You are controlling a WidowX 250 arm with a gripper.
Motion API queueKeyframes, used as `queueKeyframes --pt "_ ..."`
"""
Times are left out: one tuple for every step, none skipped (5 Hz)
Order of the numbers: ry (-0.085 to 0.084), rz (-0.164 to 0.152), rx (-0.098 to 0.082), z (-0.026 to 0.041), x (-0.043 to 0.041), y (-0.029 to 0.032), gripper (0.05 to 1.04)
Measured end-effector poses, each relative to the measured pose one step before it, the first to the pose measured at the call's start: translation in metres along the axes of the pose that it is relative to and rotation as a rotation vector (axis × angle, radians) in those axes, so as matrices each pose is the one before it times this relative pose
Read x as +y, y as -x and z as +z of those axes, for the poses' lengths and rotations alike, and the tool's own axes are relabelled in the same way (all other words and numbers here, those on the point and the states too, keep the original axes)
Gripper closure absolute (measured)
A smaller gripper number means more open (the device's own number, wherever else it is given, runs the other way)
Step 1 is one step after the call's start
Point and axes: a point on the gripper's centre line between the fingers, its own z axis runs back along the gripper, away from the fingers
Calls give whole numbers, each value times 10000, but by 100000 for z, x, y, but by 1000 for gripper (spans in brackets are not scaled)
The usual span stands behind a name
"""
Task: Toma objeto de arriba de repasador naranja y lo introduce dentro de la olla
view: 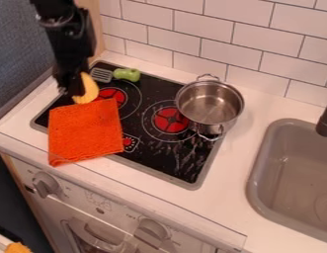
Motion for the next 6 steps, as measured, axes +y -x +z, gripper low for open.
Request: queueKeyframes --pt "180 -653 -466 848 -539 -3286 542" --pt "-124 -781 -240 577 301 -3299 542" --pt "-91 -689 -278 -501 811 -3106 542" --pt "270 -342 -443 -2143 999 -2144 542" --pt "143 -380 463 -2276 1194 -1636 542" --pt "212 62 167 -2148 801 -595 542"
